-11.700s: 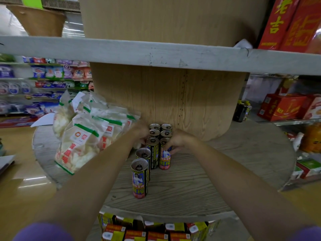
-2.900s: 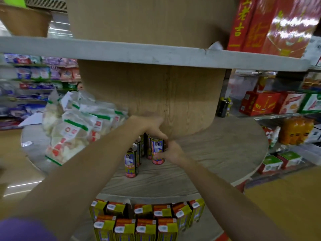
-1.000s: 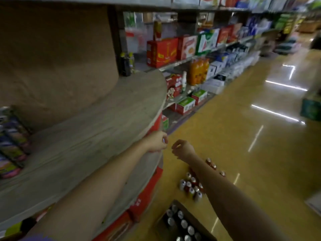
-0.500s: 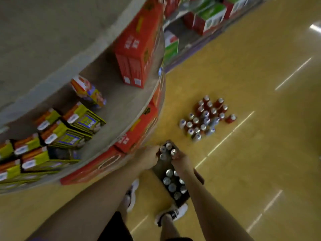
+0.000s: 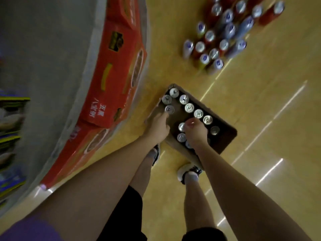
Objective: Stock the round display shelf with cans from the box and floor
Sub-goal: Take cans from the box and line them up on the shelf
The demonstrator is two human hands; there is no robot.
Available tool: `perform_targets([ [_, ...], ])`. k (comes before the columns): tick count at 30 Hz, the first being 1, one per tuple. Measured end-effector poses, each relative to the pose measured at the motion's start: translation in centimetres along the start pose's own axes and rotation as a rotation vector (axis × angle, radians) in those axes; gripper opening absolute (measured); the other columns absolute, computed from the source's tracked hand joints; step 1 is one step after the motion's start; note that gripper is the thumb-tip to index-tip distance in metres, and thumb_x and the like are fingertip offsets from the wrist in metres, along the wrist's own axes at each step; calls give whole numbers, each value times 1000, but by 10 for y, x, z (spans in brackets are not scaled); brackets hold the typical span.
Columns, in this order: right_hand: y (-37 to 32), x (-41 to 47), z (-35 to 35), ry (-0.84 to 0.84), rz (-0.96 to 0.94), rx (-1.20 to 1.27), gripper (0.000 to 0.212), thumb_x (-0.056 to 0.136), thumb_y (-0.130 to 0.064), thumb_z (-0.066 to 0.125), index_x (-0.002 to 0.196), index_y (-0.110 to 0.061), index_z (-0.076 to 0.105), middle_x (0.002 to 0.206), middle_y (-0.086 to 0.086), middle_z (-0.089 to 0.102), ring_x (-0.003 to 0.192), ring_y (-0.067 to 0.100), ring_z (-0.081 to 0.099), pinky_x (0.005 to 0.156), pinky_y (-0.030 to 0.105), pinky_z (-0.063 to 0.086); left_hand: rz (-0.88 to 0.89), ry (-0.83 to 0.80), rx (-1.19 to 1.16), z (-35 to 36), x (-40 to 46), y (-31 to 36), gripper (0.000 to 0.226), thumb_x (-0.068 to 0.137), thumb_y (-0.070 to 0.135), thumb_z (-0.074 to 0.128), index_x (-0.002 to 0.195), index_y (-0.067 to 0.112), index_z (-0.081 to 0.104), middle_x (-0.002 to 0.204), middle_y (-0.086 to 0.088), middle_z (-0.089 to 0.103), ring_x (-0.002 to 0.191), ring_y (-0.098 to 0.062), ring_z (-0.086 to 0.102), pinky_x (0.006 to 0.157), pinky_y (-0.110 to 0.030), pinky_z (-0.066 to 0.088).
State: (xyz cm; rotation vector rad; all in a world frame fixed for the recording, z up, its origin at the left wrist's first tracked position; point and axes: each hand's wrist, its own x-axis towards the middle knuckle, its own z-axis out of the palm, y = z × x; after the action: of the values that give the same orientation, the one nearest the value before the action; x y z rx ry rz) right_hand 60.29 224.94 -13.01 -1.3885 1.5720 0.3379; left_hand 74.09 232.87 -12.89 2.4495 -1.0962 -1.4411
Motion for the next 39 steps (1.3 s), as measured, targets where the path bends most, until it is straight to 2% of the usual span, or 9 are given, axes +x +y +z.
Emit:
perform_targets([
  [4,29,64,48,3,54,45,9,80,-17,55,88,-19,59,82,-2,58,82,19,51,63,26,33,-13,-2,138,36,72,-31,44,88,24,55,129,28,39,123,-2,49,112,-30,52,86,-52,51],
  [8,50,112,86,38,106,75,24,82,-11,59,105,-13,64,95,-2,63,86,15,52,69,23,35,63,-77,201,73,124,-55,51,87,11,60,133,18,40,131,-11,41,110,-33,52,90,-49,50],
  [12,67,153,116,37,131,115,29,79,-13,58,108,-15,63,105,3,69,101,26,62,81,29,46,-24,-189,363,101,161,-72,65,88,10,61,143,23,28,141,-14,31,109,-36,53,82,-44,51],
  [18,97,172,143,48,145,163,32,83,-14,64,114,-8,58,108,9,68,102,29,62,79,30,45,52,-101,360,120,190,-84,75,83,5,64,142,26,23,140,-20,34,98,-41,59,74,-45,53],
  [22,110,162,150,50,215,235,28,83,-12,63,110,-12,58,107,7,67,102,27,62,83,33,49,74,45,406,122,188,-83,74,87,10,64,146,23,20,126,-18,50,87,-34,63,60,-37,42],
  [26,112,138,149,13,223,185,37,85,-10,62,121,-7,54,114,12,66,109,30,59,87,32,44,29,62,451,119,179,-83,76,86,24,69,147,28,23,116,-14,60,96,-33,64,69,-38,45],
  [29,110,121,143,-3,214,165,40,85,-11,62,123,-8,52,112,11,65,107,28,60,87,33,46,-17,36,414,117,166,-81,58,85,26,70,136,26,41,114,-11,66,106,-35,63,74,-38,44],
  [34,99,101,129,-57,192,118,27,85,-7,60,111,-13,54,95,1,55,92,20,52,75,24,35,-108,12,361,113,120,-81,55,82,24,75,127,23,43,106,-13,67,99,-35,65,64,-36,44],
  [39,82,74,104,-59,148,97,28,82,-6,60,109,-10,59,103,6,64,101,27,59,75,26,40,-41,25,286,96,66,-77,56,81,12,72,127,20,40,104,-16,59,93,-38,61,58,-36,37],
])
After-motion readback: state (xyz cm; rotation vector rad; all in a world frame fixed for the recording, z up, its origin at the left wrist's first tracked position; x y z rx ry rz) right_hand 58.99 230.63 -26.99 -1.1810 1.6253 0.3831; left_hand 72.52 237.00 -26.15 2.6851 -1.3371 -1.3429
